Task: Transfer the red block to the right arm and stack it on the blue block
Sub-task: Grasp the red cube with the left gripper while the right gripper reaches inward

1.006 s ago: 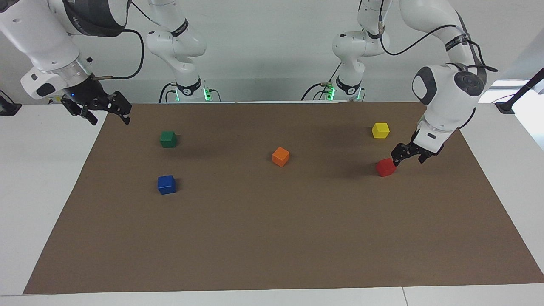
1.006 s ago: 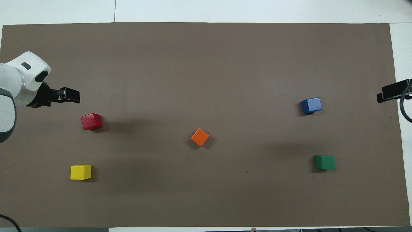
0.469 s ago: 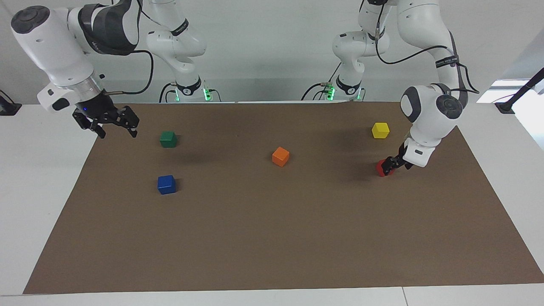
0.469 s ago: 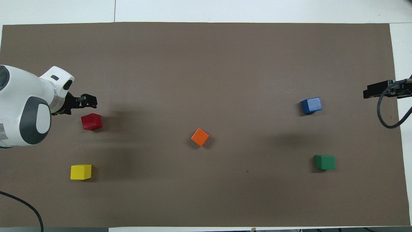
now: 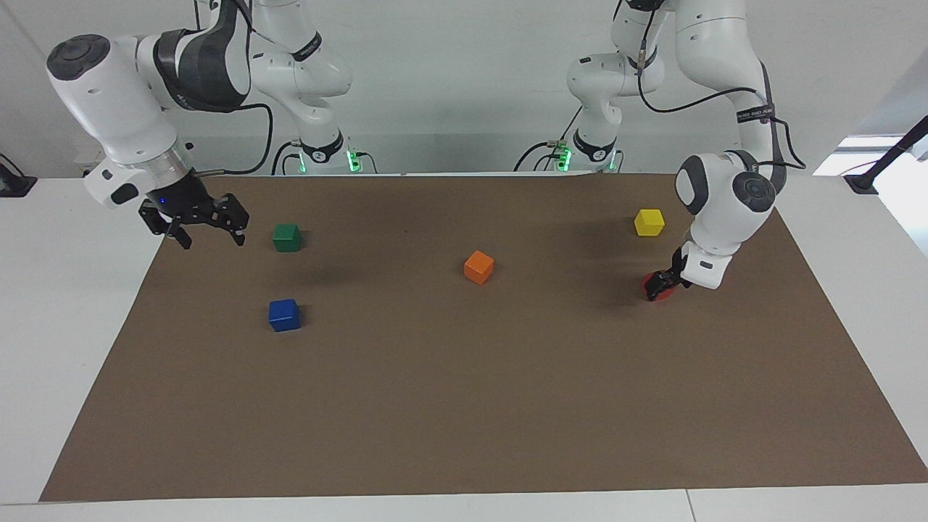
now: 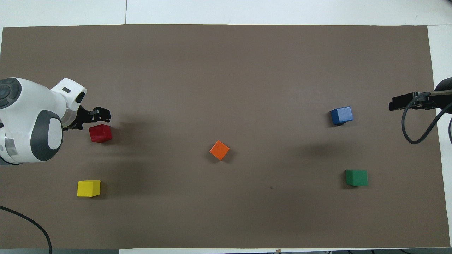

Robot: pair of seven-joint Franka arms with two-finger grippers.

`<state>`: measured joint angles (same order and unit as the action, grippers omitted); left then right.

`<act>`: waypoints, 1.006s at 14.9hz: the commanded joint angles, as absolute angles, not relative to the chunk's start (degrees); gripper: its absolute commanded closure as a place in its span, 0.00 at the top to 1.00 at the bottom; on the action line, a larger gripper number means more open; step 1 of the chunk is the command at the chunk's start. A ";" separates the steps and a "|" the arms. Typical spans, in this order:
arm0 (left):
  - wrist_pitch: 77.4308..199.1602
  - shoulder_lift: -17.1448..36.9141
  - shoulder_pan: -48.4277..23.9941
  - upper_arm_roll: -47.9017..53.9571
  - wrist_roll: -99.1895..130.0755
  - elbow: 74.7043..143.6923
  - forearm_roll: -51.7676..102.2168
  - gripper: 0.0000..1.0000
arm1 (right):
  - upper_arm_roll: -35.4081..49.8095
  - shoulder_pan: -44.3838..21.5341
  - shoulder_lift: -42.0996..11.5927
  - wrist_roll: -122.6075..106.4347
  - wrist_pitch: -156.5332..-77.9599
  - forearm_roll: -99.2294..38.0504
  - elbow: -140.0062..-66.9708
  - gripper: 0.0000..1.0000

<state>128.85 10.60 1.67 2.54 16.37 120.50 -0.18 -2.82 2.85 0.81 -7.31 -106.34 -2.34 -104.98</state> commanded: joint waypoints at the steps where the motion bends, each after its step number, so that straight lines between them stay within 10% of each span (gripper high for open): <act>1: 129.90 10.02 1.23 2.37 18.90 121.73 -0.62 1.00 | -2.64 3.08 0.27 -8.35 -107.40 -4.21 -105.91 1.00; 10: 130.52 10.02 0.88 2.46 18.02 123.05 -0.70 0.97 | -2.64 5.97 -4.04 -21.77 -105.39 -38.18 -106.52 1.00; 13: 130.26 9.93 0.09 2.37 18.19 123.49 -0.70 0.05 | -2.72 7.90 -5.35 -25.65 -99.51 -54.17 -107.48 1.00; 15: 129.99 9.93 0.52 2.46 18.46 122.96 -0.44 0.00 | -2.72 8.70 -7.64 -31.70 -95.03 -64.56 -110.11 1.00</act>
<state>128.89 10.59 0.70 2.84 17.55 122.12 -0.18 -3.17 7.12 -5.76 -25.69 -98.18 -56.02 -107.23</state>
